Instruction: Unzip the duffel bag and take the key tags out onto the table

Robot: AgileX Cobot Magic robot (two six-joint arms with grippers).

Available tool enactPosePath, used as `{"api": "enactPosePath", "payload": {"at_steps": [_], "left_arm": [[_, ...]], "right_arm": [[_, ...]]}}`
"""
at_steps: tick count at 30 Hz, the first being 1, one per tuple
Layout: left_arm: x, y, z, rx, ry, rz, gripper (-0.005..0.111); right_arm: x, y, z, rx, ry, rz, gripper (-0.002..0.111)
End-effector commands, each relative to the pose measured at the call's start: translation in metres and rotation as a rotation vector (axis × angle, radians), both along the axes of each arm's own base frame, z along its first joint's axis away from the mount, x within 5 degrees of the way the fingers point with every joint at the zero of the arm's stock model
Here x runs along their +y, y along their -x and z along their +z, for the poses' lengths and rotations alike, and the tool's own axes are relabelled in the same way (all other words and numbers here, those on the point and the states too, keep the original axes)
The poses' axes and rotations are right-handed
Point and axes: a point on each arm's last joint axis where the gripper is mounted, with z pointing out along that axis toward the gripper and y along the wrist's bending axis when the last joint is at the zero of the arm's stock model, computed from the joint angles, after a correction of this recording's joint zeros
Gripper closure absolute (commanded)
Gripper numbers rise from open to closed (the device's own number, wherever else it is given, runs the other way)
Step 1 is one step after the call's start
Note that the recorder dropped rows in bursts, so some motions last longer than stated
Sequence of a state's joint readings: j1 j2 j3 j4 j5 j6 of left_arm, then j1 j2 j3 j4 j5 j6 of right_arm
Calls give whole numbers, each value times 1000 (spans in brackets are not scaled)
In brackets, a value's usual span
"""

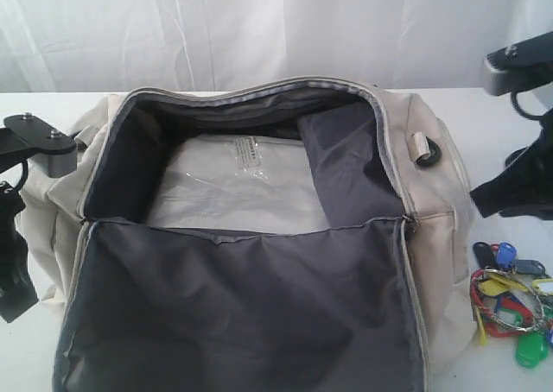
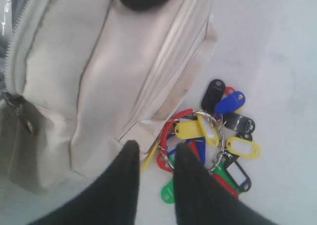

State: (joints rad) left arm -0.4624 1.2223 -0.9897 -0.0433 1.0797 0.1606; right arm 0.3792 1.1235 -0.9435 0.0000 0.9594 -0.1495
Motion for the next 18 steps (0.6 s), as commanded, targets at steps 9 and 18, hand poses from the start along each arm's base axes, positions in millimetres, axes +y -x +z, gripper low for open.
{"api": "enactPosePath", "payload": {"at_steps": [9,18], "left_arm": [[-3,-5,2,-72,48,9,107],[-10,-20,7,-242,131,35,107]], "right_arm": [[-11,32,37,-318,-138,18,108],[-13,37,41,-341,-146,18,108]]}}
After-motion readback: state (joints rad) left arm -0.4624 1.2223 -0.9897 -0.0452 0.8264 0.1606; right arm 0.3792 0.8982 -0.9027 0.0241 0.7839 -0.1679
